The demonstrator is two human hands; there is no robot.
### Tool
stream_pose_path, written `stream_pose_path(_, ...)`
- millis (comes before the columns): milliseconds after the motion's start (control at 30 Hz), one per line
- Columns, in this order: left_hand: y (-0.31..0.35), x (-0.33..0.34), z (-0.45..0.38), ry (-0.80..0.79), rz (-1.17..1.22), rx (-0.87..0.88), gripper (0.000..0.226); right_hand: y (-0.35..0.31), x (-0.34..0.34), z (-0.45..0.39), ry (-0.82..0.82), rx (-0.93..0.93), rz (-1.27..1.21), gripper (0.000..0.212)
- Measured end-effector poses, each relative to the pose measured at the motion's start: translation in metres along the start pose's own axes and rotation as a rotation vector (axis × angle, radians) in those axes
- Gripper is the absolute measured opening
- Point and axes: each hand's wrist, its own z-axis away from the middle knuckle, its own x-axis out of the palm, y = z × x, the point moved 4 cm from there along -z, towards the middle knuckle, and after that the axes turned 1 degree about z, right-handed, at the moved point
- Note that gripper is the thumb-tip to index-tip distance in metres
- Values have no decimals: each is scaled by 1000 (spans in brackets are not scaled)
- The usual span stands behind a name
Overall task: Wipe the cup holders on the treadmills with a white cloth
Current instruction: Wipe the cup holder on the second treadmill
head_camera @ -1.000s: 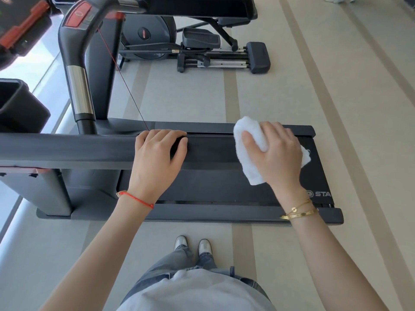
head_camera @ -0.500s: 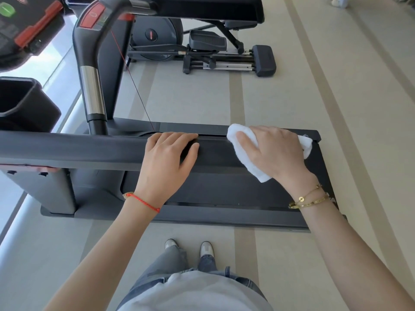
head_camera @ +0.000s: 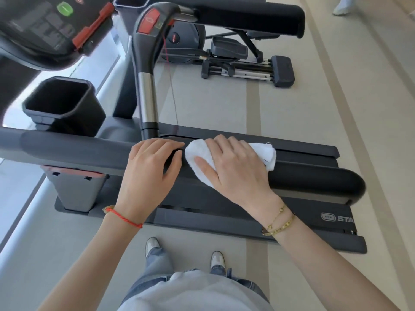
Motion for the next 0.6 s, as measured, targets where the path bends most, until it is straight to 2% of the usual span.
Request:
stream_pose_path(467,-177,-104,-5,76,-6,-22,22,-187,21,-114,-80,-67,-64,56)
stream_pose_path(600,-214,-130,-9,113,-2,-51,25,-214,24,-135,-121,-64,-89,57)
